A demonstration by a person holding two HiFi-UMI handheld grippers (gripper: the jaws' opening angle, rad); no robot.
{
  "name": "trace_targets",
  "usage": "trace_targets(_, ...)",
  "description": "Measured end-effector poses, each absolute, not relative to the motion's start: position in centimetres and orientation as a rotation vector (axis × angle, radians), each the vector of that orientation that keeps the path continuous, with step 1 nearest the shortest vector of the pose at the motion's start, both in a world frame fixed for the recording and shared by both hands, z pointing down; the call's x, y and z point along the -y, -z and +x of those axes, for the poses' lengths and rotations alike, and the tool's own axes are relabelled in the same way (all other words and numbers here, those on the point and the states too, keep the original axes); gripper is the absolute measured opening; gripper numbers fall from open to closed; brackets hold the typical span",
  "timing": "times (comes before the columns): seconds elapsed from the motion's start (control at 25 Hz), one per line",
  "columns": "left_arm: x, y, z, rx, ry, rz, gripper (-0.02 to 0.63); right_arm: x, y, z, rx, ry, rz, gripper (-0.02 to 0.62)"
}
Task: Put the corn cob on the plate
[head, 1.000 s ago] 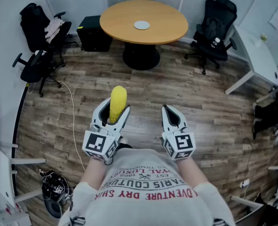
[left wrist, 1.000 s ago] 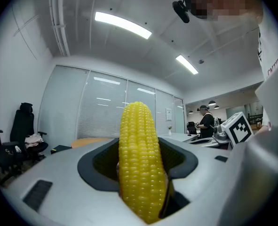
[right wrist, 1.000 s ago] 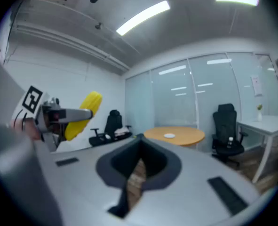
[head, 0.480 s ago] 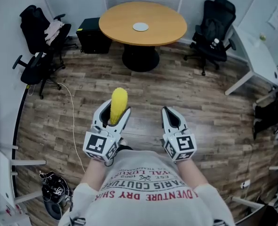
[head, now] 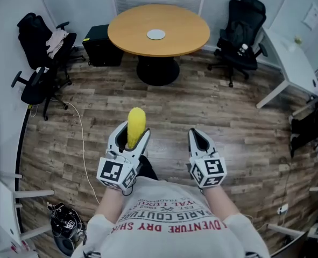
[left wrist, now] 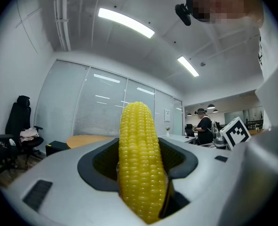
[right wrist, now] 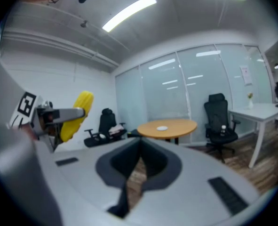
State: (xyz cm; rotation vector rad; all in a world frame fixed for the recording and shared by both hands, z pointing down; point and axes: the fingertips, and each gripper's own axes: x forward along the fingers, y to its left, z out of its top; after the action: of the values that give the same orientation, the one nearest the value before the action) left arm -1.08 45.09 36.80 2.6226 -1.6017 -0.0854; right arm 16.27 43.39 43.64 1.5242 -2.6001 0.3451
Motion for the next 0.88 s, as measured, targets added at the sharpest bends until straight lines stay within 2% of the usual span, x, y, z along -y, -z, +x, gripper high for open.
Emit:
trace_targets(0.36, -37.4, -38.5, -5.2, 1.582, 0.069, 2.604, 0.279, -36.1, -44.8, 12.7, 2.565, -0.371, 1.539, 0.029)
trace_targets(0.88, -17.9, -37.4, -13.8, 1.532, 0.05, 2.68, 0.279, -18.2, -44.2, 4.2, 2.495, -0.358, 1.625, 0.029)
